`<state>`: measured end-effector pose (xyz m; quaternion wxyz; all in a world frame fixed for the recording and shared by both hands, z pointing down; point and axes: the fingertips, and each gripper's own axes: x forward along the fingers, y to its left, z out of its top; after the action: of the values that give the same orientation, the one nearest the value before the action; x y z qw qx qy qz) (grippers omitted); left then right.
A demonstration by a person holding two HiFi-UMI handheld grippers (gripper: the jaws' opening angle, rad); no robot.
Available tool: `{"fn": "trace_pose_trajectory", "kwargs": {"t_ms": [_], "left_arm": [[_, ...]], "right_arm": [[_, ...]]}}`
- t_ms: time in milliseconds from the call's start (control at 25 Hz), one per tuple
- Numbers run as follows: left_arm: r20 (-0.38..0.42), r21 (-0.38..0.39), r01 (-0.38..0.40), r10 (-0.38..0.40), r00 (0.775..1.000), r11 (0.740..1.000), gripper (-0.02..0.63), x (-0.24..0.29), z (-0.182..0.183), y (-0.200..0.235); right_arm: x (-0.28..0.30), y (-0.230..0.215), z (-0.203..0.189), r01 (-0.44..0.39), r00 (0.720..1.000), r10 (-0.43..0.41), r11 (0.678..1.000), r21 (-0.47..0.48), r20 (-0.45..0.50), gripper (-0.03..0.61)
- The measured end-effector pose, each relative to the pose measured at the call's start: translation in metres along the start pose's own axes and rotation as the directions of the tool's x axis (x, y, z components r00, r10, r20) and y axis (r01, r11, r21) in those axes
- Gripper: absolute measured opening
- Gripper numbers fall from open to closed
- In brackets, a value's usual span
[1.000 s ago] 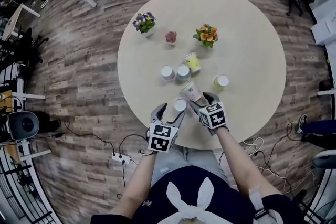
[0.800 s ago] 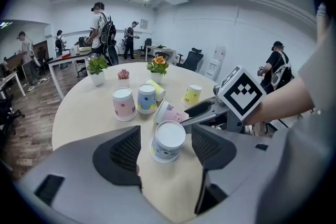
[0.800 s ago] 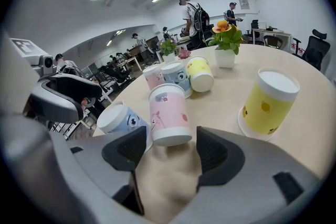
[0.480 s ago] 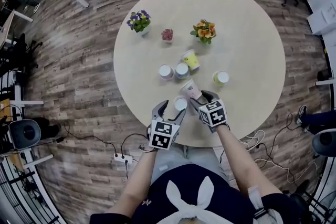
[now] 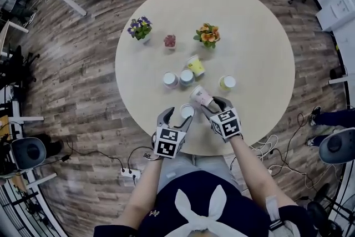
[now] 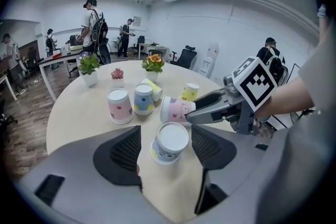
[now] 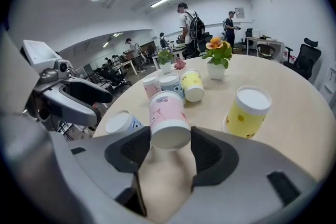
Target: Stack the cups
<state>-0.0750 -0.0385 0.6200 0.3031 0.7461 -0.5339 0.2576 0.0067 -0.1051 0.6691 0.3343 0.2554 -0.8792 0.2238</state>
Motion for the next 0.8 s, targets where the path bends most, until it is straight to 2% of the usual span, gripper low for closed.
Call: {"fn": "trace_pose_trajectory", "kwargs": {"t_ms": [360,800], "left_arm": [[0.011,0.012,0.014,-0.014,1.0,1.0,0.298,-0.009,0.006,0.006],[0.078,-0.003,0.011,-0.011,0.997,1.0,0.298,-0.023,0.024,0.02]], "right_arm": [[-0.031,-0.004,0.008,0.069,0.996,-0.07,0.997,0.026,0.047,0.249],[-0.068,-0.007,0.011,0.137,0.986,-0.142,0.989,0.056,0.087,0.245]]}}
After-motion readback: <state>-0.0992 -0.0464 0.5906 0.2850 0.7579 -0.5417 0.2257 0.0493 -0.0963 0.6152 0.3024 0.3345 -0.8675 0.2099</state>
